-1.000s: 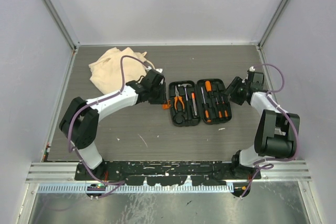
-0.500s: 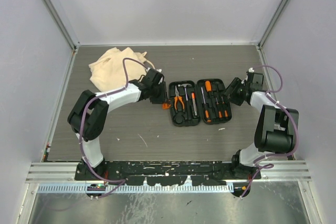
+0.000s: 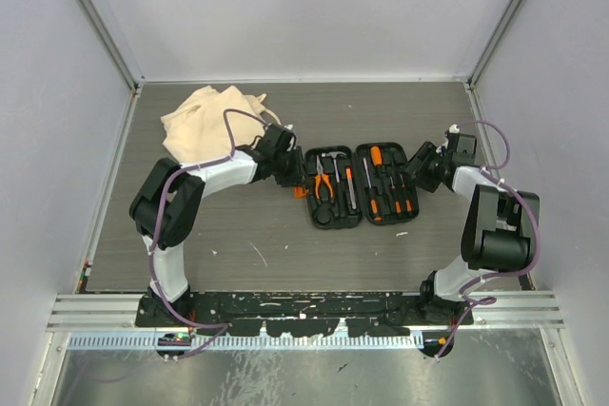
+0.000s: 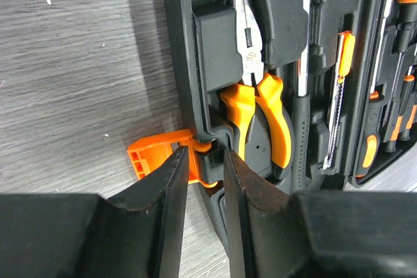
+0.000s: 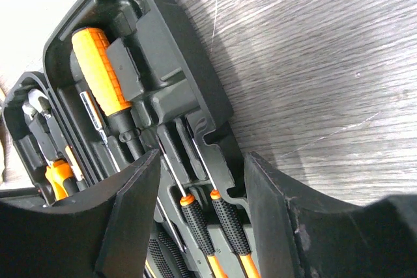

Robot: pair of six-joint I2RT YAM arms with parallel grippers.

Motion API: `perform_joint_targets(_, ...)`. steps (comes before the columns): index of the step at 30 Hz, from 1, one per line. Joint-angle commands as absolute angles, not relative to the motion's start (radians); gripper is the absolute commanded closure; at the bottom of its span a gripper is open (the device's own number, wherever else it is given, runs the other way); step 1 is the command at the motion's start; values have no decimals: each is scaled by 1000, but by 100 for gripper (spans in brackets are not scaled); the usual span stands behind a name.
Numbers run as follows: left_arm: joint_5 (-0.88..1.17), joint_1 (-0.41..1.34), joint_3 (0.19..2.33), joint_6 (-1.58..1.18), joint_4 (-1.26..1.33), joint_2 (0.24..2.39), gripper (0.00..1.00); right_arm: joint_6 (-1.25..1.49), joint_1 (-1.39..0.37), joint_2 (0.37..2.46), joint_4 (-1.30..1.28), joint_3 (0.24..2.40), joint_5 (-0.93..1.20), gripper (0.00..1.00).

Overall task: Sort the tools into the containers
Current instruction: Close the storage box at the center of the board.

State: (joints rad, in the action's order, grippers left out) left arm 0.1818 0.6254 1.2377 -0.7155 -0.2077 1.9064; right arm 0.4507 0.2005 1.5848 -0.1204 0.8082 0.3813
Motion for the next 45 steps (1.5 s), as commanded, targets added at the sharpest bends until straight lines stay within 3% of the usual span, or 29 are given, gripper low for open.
perform_joint_targets(1, 197, 621, 1230, -717, -152, 1929, 73, 475, 193, 1577, -77, 793, 471, 42)
perform_joint_targets(18, 203, 620, 1227, -692, -161, 1951, 81, 458, 165, 1422, -134, 809, 587, 54)
perform_joint_targets(45, 205, 619, 1221, -695, -163, 1947, 84, 408, -280, 1340, -415, 1022, 327, 55)
